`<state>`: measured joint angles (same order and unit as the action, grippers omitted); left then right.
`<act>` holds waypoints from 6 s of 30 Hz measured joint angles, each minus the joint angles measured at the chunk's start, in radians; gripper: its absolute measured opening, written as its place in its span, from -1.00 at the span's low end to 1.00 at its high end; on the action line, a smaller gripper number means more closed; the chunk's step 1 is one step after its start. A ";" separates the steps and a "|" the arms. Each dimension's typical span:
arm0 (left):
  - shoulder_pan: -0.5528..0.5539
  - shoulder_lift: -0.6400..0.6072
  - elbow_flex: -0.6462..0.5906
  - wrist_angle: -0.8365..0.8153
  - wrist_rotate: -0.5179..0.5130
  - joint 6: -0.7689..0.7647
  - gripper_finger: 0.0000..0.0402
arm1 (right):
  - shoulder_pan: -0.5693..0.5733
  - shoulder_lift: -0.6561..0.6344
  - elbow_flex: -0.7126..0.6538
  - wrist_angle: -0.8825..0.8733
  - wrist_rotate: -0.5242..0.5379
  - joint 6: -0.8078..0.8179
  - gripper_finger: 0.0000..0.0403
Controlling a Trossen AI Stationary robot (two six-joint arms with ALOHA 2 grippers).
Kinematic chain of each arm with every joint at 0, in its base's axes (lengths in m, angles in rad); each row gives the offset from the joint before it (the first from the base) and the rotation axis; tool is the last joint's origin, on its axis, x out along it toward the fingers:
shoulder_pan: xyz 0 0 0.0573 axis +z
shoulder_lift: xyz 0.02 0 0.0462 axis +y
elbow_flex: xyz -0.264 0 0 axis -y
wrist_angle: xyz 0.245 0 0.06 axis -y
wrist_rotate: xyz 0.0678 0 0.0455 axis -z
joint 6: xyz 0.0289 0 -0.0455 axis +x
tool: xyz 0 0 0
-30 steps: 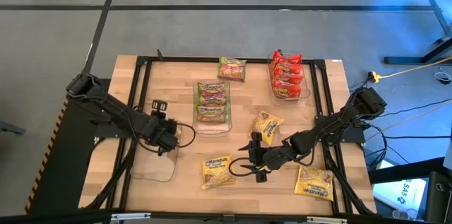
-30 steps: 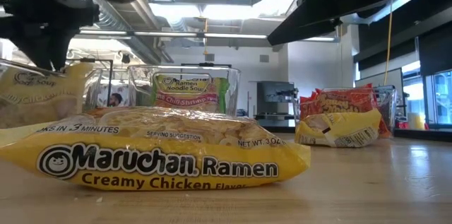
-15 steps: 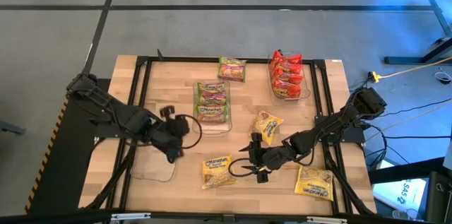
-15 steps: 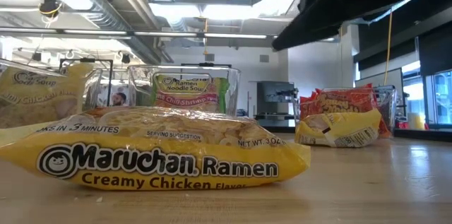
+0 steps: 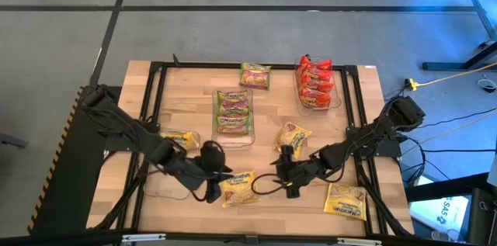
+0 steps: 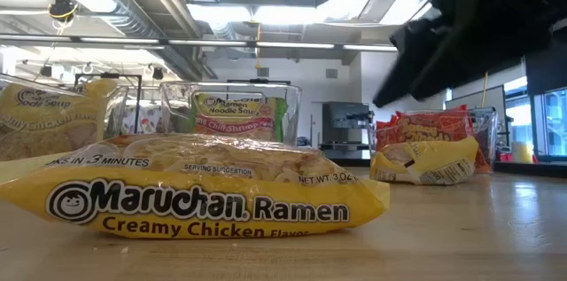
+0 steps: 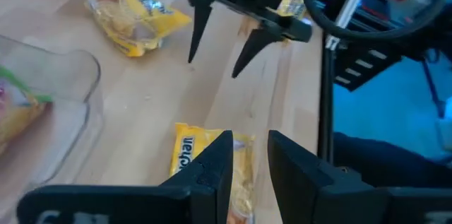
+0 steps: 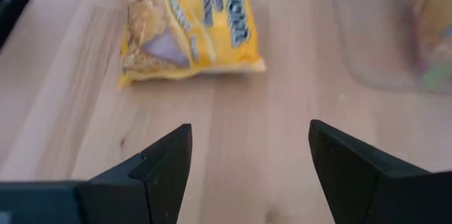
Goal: Sort Maruchan noodles
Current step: Put the left yellow noodle pack into the bottom left transparent bin
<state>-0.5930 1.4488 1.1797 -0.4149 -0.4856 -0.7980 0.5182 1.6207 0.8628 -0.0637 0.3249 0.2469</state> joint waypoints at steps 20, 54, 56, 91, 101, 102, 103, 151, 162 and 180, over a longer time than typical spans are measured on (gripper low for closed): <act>-0.002 0.319 -0.001 0.015 0.283 -0.170 -0.19 | 0.132 0.140 -0.084 0.468 0.091 0.179 0.25; 0.026 0.297 0.001 0.025 0.265 -0.318 -0.19 | 0.158 0.214 0.047 0.223 0.091 0.381 0.25; 0.053 0.304 0.001 -0.016 0.268 -0.339 -0.19 | 0.158 0.232 0.047 0.260 0.092 0.377 0.25; 0.166 0.347 -0.161 0.230 0.374 -0.371 0.11 | 0.175 0.406 0.046 0.427 0.339 0.242 0.25; 0.166 0.347 -0.255 0.505 0.456 -0.449 0.11 | 0.175 0.424 0.046 0.434 0.347 0.226 0.25; 0.166 0.347 -0.263 0.504 0.458 -0.461 0.11 | 0.175 0.425 0.046 0.434 0.346 0.222 0.25; 0.166 0.347 -0.273 0.502 0.459 -0.476 0.11 | 0.175 0.425 0.046 0.434 0.345 0.220 0.25; 0.170 0.443 -0.291 0.852 0.469 -0.422 -0.32 | 0.170 0.426 0.048 0.456 0.338 0.203 0.25; 0.168 0.440 -0.290 0.883 0.508 -0.366 -0.56 | 0.192 0.426 0.159 0.272 0.319 0.138 0.25; 0.164 0.441 -0.290 0.889 0.549 -0.261 -0.97 | 0.236 0.426 0.347 -0.084 0.334 0.140 0.25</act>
<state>-0.4286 1.8900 0.8894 0.4738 0.0631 -1.0587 0.7547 2.0472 1.2101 -0.1479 0.6585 0.3871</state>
